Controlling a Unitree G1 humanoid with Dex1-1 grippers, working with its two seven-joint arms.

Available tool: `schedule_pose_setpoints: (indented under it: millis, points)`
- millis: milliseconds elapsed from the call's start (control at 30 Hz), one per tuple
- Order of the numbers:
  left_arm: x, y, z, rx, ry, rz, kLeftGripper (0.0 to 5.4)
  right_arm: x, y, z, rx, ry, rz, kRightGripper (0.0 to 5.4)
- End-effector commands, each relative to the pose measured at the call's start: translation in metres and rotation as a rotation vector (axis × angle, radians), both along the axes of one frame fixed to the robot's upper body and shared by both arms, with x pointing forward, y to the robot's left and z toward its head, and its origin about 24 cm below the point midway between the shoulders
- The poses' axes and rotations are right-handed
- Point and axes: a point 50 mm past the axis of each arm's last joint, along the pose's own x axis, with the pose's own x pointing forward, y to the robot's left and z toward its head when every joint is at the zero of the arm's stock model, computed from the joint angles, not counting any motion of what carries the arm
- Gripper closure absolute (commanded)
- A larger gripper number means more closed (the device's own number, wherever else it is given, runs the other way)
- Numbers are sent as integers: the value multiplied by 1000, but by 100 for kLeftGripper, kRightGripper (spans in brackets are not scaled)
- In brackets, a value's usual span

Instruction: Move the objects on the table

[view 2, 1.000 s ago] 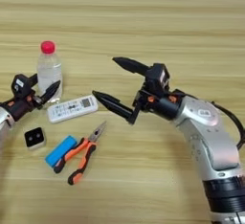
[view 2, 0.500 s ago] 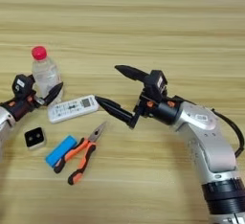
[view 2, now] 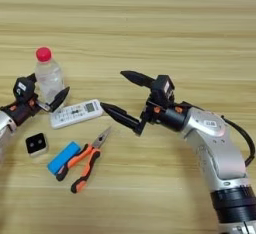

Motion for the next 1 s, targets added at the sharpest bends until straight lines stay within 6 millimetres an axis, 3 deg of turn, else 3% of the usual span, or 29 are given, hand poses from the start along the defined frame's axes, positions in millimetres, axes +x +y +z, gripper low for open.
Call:
schedule_pose_setpoints:
  millis: [33,567,1000]
  points:
    - [1,-4,6,-14,-42,-22,2,6,0,4,-19,-30,-4,0]
    - [-2,-4,38,-192,-256,-27,2,6,0,3,-16,-29,-4,0]
    - [-14,7,87,-429,-516,14,2,5,0,2,-13,-26,-7,0]
